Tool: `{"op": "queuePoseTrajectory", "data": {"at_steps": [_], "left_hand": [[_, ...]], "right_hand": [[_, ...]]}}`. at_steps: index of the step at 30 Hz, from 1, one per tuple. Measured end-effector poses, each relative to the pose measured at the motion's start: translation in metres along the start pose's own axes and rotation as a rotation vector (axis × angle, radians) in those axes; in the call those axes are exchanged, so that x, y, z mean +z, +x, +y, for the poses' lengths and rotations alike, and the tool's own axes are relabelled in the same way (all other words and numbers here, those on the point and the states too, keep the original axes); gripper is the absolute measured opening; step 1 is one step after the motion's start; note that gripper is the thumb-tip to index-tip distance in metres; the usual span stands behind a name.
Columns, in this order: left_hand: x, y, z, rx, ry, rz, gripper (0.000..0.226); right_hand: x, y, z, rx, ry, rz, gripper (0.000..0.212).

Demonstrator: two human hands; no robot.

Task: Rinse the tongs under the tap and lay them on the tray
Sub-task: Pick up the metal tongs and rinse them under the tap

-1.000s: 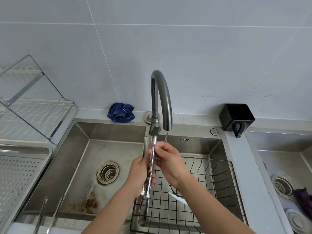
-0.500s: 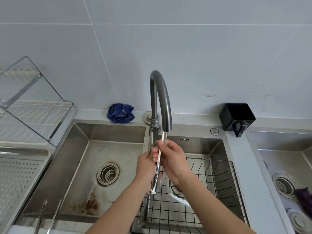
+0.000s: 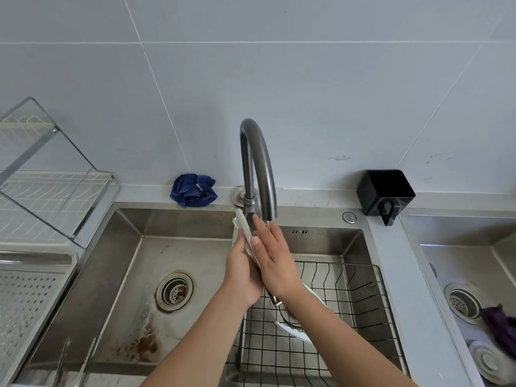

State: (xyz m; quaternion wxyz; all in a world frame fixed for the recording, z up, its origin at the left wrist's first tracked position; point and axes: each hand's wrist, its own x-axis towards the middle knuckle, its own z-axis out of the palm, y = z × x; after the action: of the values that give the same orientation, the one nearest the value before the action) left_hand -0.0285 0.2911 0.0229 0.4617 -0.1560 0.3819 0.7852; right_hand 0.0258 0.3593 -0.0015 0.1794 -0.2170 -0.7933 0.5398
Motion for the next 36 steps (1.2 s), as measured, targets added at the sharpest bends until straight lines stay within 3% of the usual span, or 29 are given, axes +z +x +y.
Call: {"op": "queuePoseTrajectory", "data": {"at_steps": [3,5,7,9,11,13,15,17,19,21,24,29,32,36], "left_hand": [[0.009,-0.001,0.003,0.07,0.154,-0.07,0.068],[0.011,-0.002,0.005,0.118,0.265,-0.092,0.074],[0.008,0.001,0.005,0.158,0.28,-0.095,0.061],[0.004,0.003,0.004,0.154,0.228,-0.068,0.049],[0.002,0.005,0.004,0.13,0.231,-0.039,0.053],[0.0,0.008,0.002,0.114,0.261,-0.035,0.064],[0.001,0.007,-0.003,0.115,0.285,-0.026,0.074],[0.001,0.007,-0.009,0.186,0.372,0.026,0.078],[-0.002,0.011,-0.014,0.308,0.484,0.087,0.068],[0.0,0.014,-0.011,0.324,0.467,0.133,0.051],[0.001,0.018,0.002,0.248,0.348,0.064,0.05],[0.002,0.019,0.01,0.239,0.284,0.018,0.038],[0.002,0.018,0.02,0.198,0.207,0.051,0.041],[-0.008,0.023,0.053,0.327,0.013,0.163,0.037]], "right_hand": [[-0.007,0.01,-0.013,0.04,-0.007,-0.054,0.035],[-0.012,0.01,-0.019,0.066,0.146,-0.08,0.037],[-0.018,0.005,-0.016,0.105,0.341,-0.123,0.046],[-0.021,-0.007,-0.009,0.091,0.385,-0.163,0.066],[-0.018,-0.021,0.0,0.087,0.441,-0.21,0.079],[-0.017,-0.031,0.006,0.137,0.494,-0.218,0.08],[-0.019,-0.033,0.005,0.153,0.341,-0.213,0.076],[-0.023,-0.032,0.01,0.086,0.014,-0.204,0.071],[-0.025,-0.031,0.013,-0.001,-0.159,-0.19,0.068],[-0.027,-0.03,0.013,0.002,-0.049,-0.183,0.071],[-0.031,-0.018,0.014,0.155,0.11,-0.088,0.079],[-0.038,0.013,0.005,0.057,-0.25,-0.208,0.036],[-0.035,0.019,-0.003,0.023,-0.277,-0.243,0.054],[-0.037,0.012,0.001,-0.061,-0.47,-0.122,0.045]]}}
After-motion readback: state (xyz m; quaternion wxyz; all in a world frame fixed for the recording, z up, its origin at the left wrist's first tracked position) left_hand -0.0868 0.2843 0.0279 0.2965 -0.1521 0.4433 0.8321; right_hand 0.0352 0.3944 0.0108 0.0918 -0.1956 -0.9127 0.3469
